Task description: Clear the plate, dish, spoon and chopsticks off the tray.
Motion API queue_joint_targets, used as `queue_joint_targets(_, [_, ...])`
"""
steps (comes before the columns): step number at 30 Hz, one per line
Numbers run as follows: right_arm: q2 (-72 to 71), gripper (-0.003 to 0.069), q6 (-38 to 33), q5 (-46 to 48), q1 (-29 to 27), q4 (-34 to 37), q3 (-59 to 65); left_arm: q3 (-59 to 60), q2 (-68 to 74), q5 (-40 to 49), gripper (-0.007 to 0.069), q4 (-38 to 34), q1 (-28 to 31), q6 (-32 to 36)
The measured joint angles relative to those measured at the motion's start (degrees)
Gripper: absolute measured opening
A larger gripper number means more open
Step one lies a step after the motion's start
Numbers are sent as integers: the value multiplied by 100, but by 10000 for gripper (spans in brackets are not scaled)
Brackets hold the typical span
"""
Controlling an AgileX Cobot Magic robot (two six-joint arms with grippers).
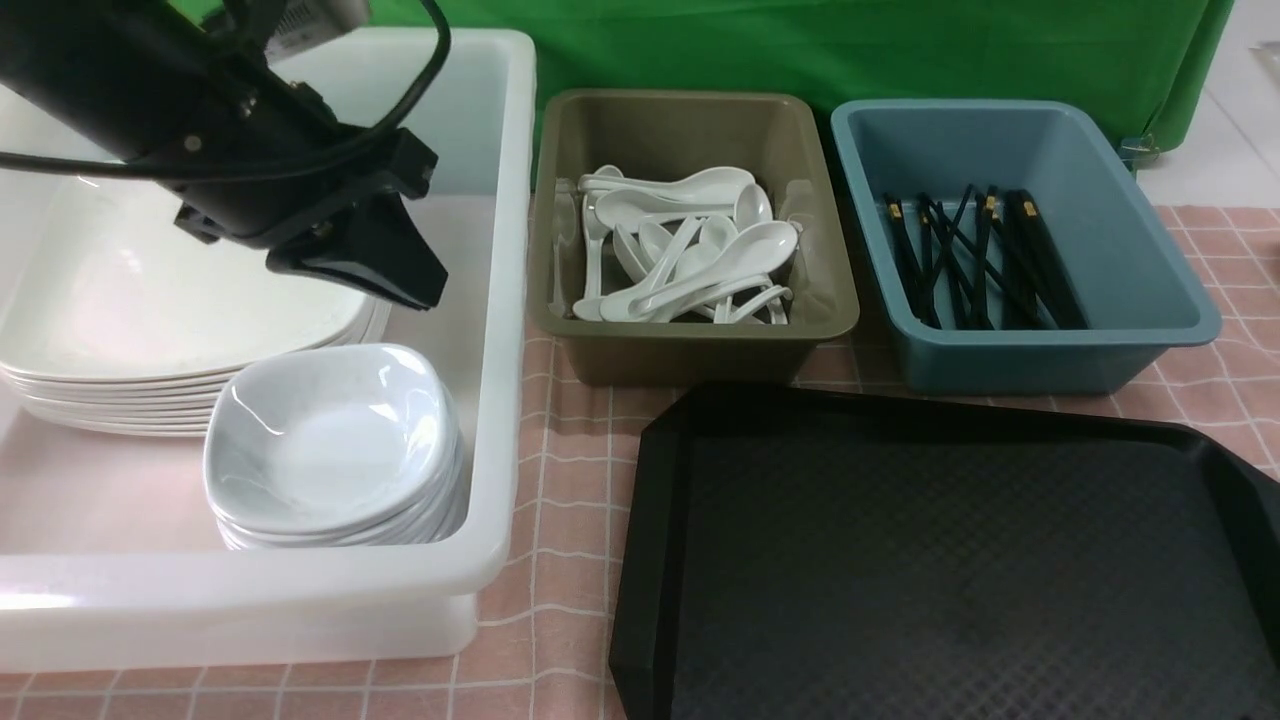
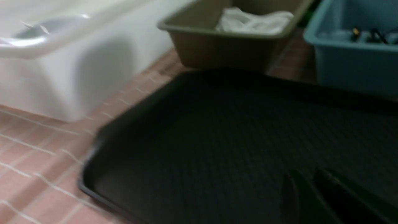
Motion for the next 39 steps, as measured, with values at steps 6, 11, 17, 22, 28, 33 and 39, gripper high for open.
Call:
queue_joint_targets(6, [0, 129, 0, -247, -902, 0, 286, 0, -6, 20, -3, -2, 0, 216])
queue_joint_targets(11, [0, 142, 5, -351, -1658, -38, 312, 0, -11, 20, -3, -2, 0, 398])
queue_joint_targets(17, [0, 158, 5, -386, -2280, -38, 317, 238, -130, 11, -3, 40, 0, 1034])
queue_joint_targets(22, [0, 169, 5, -389, -2381, -42, 317, 837, -519, 11, -3, 214, 0, 1124])
queue_joint_targets(28, [0, 181, 5, -393, -2381, -42, 317, 1984, -2143, -302, -3, 214, 0, 1145])
queue_joint_targets(33, [0, 195, 5, -393, -2381, -42, 317, 3189, -3612, -1535, -3, -167, 0, 1045])
queue_joint_targets(39, [0, 200, 5, -393, -2381, -42, 317, 4670, -5131, -3156, -3, -1174, 0, 921])
